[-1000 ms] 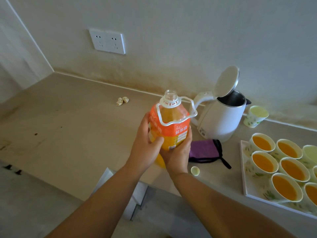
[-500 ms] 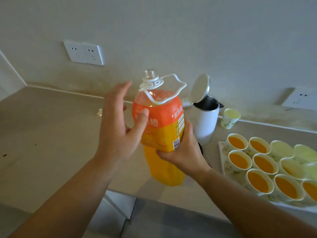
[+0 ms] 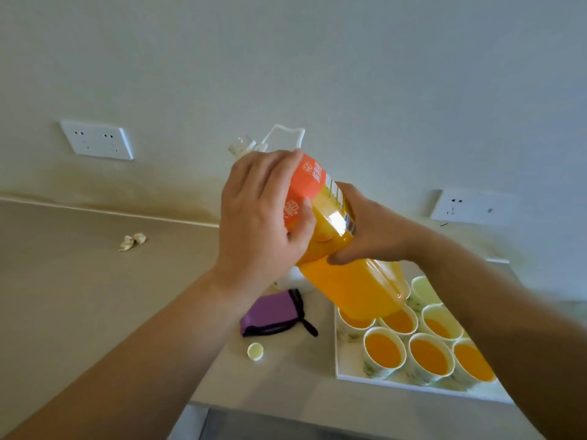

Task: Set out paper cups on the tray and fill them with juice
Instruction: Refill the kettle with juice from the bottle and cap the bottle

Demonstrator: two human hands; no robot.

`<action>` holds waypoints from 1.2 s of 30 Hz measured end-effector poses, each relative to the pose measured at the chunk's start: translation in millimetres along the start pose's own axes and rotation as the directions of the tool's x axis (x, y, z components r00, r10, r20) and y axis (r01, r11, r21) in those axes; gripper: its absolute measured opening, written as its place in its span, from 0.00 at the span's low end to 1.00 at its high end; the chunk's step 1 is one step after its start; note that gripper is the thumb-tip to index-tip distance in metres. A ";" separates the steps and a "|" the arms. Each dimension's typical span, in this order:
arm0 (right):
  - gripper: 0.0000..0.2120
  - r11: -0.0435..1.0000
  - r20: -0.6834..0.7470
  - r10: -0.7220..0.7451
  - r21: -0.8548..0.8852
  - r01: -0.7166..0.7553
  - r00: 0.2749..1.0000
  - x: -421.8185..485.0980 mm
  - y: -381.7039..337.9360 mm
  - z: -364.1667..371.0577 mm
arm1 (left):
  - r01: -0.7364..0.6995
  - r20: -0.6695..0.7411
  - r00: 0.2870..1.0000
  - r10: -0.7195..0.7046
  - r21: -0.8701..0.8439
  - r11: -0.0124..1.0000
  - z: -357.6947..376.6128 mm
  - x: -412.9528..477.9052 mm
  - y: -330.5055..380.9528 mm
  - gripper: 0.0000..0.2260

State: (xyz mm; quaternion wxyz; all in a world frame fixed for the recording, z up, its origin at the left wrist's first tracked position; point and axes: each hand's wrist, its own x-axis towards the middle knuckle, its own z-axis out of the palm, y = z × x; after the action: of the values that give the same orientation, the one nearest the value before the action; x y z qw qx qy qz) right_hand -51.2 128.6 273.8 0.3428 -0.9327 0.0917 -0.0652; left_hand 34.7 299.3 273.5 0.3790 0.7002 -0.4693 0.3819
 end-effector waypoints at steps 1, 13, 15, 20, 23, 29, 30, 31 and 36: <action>0.48 1.000 0.021 0.005 -0.013 -0.004 1.000 0.3 9.5 -12.7 | 0.007 0.019 1.000 -0.007 -0.009 1.000 7.9 2.6 8.0 0.21; 0.52 0.947 0.156 0.160 -0.302 -0.107 0.975 15.3 110.8 -89.9 | 0.262 0.328 0.914 -0.238 -0.030 0.965 111.8 -11.7 61.2 0.30; 0.52 0.922 0.162 0.204 -0.362 -0.134 0.966 19.9 121.5 -94.3 | 0.313 0.397 0.871 -0.290 0.005 0.950 126.1 -11.2 61.9 0.31; 0.52 0.868 0.176 0.291 -0.461 -0.182 0.940 34.3 133.8 -95.6 | 0.373 0.528 0.783 -0.329 0.024 0.928 156.0 -10.6 49.6 0.30; 0.52 0.855 0.181 0.323 -0.477 -0.205 0.929 44.1 135.4 -93.2 | 0.431 0.554 0.754 -0.352 -0.014 0.902 164.9 -10.2 41.9 0.31; 0.52 0.812 0.192 0.370 -0.543 -0.215 0.909 65.5 136.2 -86.8 | 0.525 0.597 0.694 -0.404 -0.035 0.850 176.9 -13.2 24.2 0.32; 0.52 0.802 0.193 0.373 -0.558 -0.211 0.908 68.2 136.5 -85.7 | 0.541 0.605 0.682 -0.410 -0.040 0.840 178.3 -14.7 22.6 0.33; 0.52 0.794 0.192 0.376 -0.571 -0.208 0.907 71.2 136.2 -84.9 | 0.552 0.614 0.672 -0.414 -0.043 0.833 179.9 -15.9 20.4 0.33; 0.51 0.756 0.198 0.387 -0.628 -0.187 0.901 80.7 135.2 -83.0 | 0.582 0.668 0.615 -0.419 -0.025 0.813 184.3 -22.1 14.3 0.36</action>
State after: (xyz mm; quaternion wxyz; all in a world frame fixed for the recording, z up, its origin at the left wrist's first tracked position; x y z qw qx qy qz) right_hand -4.9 -42.0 253.3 0.0493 -0.9645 0.1954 0.1709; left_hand 48.3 139.7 178.7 0.3709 0.8385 -0.3949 -0.0589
